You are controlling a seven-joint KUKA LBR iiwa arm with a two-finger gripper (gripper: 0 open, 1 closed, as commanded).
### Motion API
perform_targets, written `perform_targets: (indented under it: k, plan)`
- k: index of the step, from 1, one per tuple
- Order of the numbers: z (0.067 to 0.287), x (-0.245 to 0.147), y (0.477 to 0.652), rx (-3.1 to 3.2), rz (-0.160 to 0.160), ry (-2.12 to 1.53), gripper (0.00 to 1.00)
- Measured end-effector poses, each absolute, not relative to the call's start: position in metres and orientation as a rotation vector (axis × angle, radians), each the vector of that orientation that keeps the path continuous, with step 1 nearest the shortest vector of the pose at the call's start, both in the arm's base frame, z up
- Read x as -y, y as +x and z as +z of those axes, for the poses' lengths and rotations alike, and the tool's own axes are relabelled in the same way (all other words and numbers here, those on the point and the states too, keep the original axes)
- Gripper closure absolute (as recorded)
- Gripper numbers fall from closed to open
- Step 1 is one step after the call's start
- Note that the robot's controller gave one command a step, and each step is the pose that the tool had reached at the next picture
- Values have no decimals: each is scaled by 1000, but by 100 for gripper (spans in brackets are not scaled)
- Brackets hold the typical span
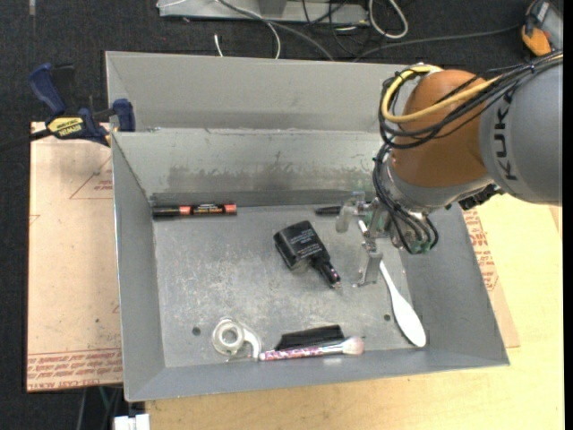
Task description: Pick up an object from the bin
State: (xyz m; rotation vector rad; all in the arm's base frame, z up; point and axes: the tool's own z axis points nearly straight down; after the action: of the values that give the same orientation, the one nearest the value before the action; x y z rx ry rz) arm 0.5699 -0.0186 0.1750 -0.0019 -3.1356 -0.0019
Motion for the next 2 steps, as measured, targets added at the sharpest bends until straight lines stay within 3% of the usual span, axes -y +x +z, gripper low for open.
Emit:
perform_targets:
  k: [1, 2]
  plan:
    - [179, 19, 572, 3143, -1, 0, 0]
    - [66, 13, 601, 3137, -4, -94, 0]
